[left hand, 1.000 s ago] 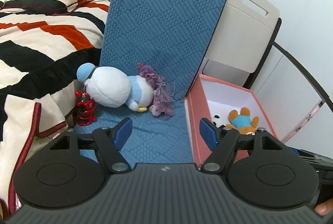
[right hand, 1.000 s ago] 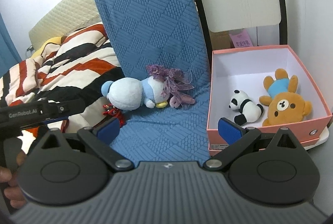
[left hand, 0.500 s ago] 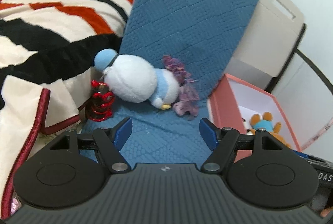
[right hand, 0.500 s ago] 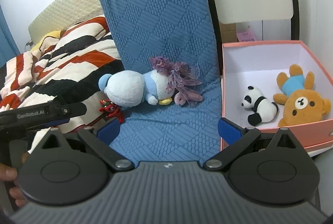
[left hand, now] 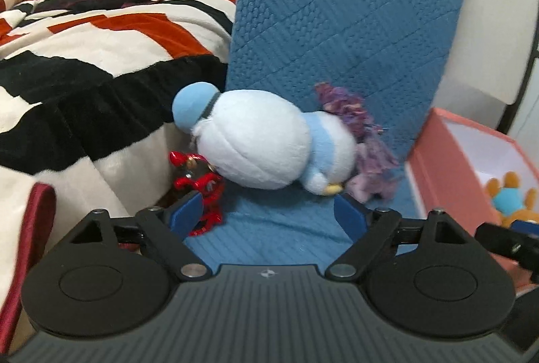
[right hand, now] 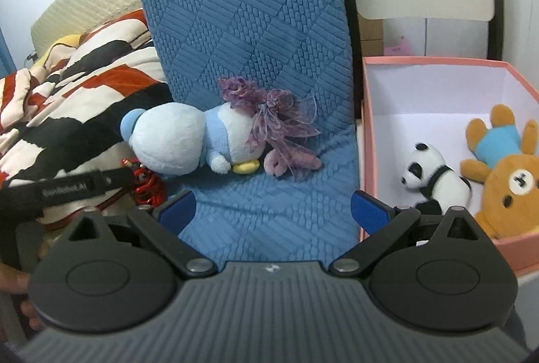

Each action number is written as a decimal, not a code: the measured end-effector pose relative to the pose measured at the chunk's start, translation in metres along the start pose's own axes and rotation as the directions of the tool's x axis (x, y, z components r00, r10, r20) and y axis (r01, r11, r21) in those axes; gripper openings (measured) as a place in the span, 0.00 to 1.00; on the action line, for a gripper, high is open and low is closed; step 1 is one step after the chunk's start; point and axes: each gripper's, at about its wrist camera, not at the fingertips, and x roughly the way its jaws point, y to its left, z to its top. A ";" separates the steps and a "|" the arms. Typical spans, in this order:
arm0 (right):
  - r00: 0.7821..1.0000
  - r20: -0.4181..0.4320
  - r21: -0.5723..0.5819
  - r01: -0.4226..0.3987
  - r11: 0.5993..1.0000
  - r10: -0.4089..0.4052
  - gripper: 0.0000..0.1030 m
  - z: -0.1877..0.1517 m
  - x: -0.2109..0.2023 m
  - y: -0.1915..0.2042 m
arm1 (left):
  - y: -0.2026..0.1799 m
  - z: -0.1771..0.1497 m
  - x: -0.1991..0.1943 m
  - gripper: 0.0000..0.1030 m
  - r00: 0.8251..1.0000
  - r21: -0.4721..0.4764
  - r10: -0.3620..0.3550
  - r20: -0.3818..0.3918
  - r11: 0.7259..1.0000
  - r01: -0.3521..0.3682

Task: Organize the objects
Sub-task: 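Move both tools back toward the white plush and red figure, then grasp the red-and-black figure with the left tool while the right tool grasps the purple bow, then lift the red figure with the left tool while the right tool pulls the purple bow free, then carry the red figure and purple bow toward the pink box with both tools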

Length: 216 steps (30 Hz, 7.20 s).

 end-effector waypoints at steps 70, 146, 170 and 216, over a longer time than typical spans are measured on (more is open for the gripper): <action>0.996 0.002 -0.129 -0.088 0.988 0.089 0.06 0.061 0.125 0.014 | 0.027 -0.004 0.078 0.62 0.970 0.022 0.223 -0.100 0.975 -0.222; 0.944 -0.325 0.100 -0.035 0.994 0.065 0.22 -0.013 0.133 0.003 | 0.011 -0.025 0.096 0.70 0.956 -0.154 -0.097 -0.279 0.986 0.055; 0.952 -0.305 0.031 0.043 0.999 -0.031 0.59 -0.006 0.187 0.008 | 0.020 -0.024 0.108 0.70 0.952 -0.168 -0.081 -0.296 0.985 0.031; 0.969 -0.245 0.003 0.043 0.999 -0.041 0.36 -0.016 0.043 -0.002 | -0.012 -0.021 0.020 0.62 0.960 -0.138 -0.116 -0.255 0.987 0.083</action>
